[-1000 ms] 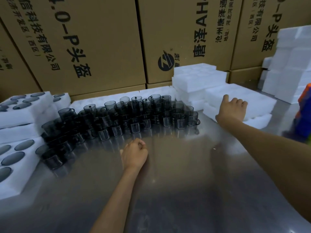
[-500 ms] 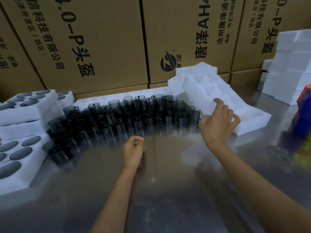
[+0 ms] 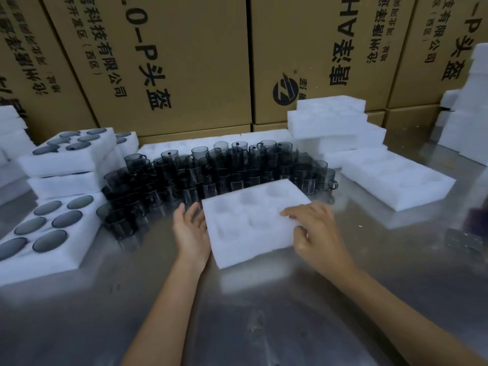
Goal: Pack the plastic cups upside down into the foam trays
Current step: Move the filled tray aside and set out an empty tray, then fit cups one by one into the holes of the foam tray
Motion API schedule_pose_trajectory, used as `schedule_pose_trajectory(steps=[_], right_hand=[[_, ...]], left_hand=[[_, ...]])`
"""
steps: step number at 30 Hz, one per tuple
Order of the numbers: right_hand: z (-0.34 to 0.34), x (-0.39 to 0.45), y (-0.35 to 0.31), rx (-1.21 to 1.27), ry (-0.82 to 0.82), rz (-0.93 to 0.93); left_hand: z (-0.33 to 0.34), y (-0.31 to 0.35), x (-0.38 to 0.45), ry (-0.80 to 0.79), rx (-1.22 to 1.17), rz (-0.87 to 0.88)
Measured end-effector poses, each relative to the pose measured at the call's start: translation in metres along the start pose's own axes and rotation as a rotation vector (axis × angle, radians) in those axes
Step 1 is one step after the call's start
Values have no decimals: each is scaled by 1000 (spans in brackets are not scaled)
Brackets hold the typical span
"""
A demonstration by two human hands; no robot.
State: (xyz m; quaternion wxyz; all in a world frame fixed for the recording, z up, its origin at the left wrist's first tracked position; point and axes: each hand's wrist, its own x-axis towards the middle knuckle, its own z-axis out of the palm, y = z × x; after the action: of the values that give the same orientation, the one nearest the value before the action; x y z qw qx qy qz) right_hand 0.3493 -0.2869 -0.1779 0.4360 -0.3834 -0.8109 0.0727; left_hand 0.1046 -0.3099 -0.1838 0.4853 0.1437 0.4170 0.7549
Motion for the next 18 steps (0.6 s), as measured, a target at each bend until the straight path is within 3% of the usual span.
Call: schedule_pose_trajectory(steps=[3,7,10,13,18], right_hand=[[3,-13,0,109,-33,49],[1,-5,-5,332,147,123],[-1,14,-8,522,266,369],[0,21,-5,650,165,679],[7,23,1,715,9,731]], left_hand=[[2,6,-5,-35,124,-10],[8,7,-12,-30,403,20],[11,8,-12,11,445,38],[6,12,-6,11,490,59],[-9,27,2,38,609,103]])
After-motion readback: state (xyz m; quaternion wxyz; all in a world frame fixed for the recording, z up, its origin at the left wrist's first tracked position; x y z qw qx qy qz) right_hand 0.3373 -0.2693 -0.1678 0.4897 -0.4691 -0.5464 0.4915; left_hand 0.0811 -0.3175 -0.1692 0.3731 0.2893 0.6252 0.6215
